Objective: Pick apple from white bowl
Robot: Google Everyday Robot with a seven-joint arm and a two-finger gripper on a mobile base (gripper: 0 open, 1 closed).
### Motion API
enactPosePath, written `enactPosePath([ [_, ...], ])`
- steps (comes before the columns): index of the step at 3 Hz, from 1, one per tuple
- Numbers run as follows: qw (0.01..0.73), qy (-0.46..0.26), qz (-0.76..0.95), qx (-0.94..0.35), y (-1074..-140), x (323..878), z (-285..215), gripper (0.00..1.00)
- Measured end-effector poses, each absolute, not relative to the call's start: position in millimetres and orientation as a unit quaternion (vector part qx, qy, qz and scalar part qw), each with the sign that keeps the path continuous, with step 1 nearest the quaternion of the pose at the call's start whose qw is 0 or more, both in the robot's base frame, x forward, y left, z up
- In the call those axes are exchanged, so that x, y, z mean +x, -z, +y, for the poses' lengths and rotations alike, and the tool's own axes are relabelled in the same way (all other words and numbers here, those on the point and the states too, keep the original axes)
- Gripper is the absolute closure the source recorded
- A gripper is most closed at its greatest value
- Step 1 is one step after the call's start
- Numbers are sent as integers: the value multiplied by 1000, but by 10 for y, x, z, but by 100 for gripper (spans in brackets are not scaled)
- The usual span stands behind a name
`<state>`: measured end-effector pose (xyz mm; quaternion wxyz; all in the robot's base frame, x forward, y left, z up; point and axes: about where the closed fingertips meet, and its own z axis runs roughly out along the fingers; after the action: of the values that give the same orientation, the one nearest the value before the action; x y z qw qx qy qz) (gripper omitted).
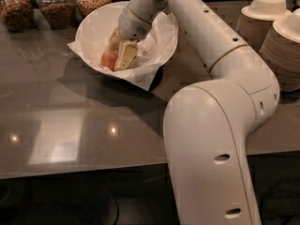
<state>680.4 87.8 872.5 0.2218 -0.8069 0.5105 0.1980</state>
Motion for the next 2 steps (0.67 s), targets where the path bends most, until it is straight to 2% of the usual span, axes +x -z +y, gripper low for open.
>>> enactPosePath([
  [1, 229, -191, 508, -808, -8830, 6798, 914, 98],
  [2, 240, -183, 507, -807, -8975, 6795, 923, 100],
])
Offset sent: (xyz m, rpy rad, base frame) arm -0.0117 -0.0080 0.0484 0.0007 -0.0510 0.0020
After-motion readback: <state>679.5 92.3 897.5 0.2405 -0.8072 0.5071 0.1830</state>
